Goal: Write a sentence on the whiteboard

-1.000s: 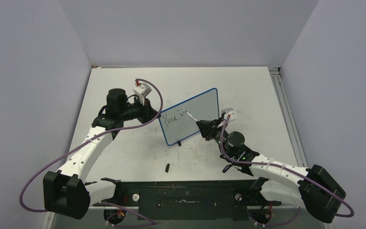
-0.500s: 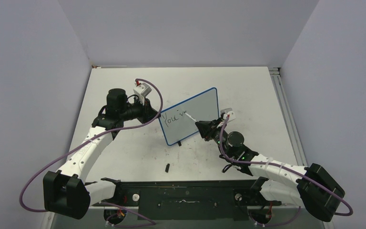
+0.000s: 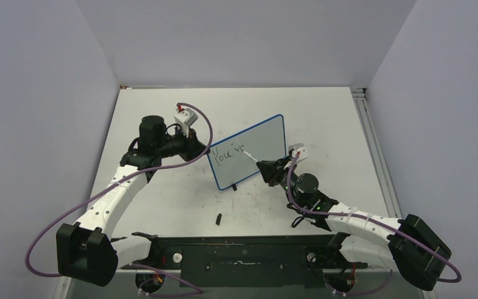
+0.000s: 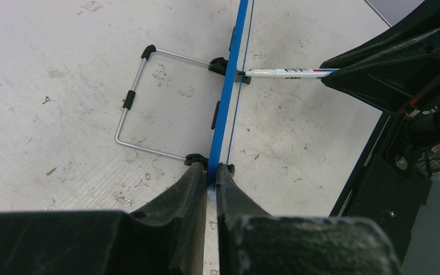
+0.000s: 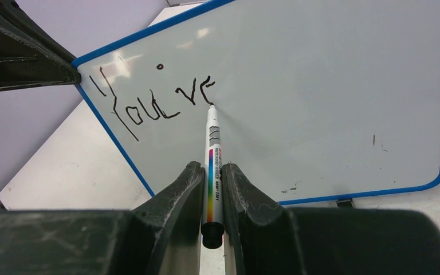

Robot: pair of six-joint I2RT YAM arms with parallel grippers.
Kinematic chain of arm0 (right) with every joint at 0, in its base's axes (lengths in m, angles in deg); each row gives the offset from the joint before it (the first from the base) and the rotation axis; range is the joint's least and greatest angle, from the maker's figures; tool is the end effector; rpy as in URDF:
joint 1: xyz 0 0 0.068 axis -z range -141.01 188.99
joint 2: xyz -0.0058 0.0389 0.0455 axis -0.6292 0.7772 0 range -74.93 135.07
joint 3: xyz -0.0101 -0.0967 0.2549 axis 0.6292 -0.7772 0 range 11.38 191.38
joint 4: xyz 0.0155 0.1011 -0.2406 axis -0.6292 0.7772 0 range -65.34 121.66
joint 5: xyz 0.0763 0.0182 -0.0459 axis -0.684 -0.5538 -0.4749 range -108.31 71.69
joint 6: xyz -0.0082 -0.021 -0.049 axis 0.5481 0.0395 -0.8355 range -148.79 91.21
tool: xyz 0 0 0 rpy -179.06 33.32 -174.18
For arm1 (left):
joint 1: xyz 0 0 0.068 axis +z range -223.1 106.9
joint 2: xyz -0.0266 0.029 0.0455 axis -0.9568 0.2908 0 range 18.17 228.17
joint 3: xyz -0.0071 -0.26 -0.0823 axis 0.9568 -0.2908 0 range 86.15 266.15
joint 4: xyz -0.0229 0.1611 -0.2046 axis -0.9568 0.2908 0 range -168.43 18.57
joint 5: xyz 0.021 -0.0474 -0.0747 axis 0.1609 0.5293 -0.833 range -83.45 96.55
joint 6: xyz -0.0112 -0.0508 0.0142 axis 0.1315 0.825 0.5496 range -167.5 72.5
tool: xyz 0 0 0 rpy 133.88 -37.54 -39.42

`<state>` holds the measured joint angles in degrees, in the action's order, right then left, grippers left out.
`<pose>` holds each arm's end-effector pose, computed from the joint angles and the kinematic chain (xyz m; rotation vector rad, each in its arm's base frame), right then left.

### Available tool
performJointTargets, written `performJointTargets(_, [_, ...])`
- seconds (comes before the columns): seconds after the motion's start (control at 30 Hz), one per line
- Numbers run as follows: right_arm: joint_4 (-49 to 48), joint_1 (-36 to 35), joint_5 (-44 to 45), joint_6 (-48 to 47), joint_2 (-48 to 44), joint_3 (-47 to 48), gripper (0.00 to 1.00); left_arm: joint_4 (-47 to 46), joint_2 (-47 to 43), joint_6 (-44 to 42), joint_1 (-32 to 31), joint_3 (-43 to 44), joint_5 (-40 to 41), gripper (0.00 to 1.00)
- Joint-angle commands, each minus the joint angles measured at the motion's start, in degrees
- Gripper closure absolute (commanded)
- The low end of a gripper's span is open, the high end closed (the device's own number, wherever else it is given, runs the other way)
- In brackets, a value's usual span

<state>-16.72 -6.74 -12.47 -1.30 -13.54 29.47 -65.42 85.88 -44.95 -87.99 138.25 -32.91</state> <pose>0.1577 0.1567 0.2172 -0.1843 1.6707 0.8993 0.2465 -0.0890 0.3010 0.6444 1.9610 -0.8975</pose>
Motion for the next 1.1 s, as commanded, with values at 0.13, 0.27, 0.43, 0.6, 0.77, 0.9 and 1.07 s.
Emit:
performJointTargets(0.13, [0.59, 0.43, 4.58, -0.68, -2.05, 0.93, 0.95, -0.42, 0.29, 0.79, -0.14, 0.55, -1.40, 1.00])
performJointTargets(0.27, [1.12, 0.43, 4.56, -0.77, -3.55, 0.81, 0.95, -0.42, 0.20, 0.79, -0.15, 0.55, -1.32, 1.00])
performJointTargets(0.43, [1.38, 0.44, 4.02, -1.29, -5.17, 0.97, 0.95, -0.37, 0.11, 0.79, -0.15, 0.52, -1.29, 1.00])
performJointTargets(0.6, [-0.51, 0.38, 1.33, -1.66, -4.82, 1.52, 0.95, -0.38, 0.15, 0.79, -0.20, 0.49, -1.25, 1.00])
performJointTargets(0.77, [-2.40, 0.45, 0.02, -1.78, -3.14, 2.19, 0.95, -0.38, 0.22, 0.79, -0.18, 0.45, -1.29, 1.00])
performJointTargets(0.9, [-3.57, 0.40, -0.10, -1.65, -2.28, 2.51, 0.95, -0.39, 0.32, 0.79, -0.13, 0.53, -1.28, 1.00])
performJointTargets(1.07, [-4.81, 0.44, 0.18, -1.65, -1.62, 2.52, 0.95, -0.36, 0.25, 0.79, -0.16, 0.53, -1.24, 1.00])
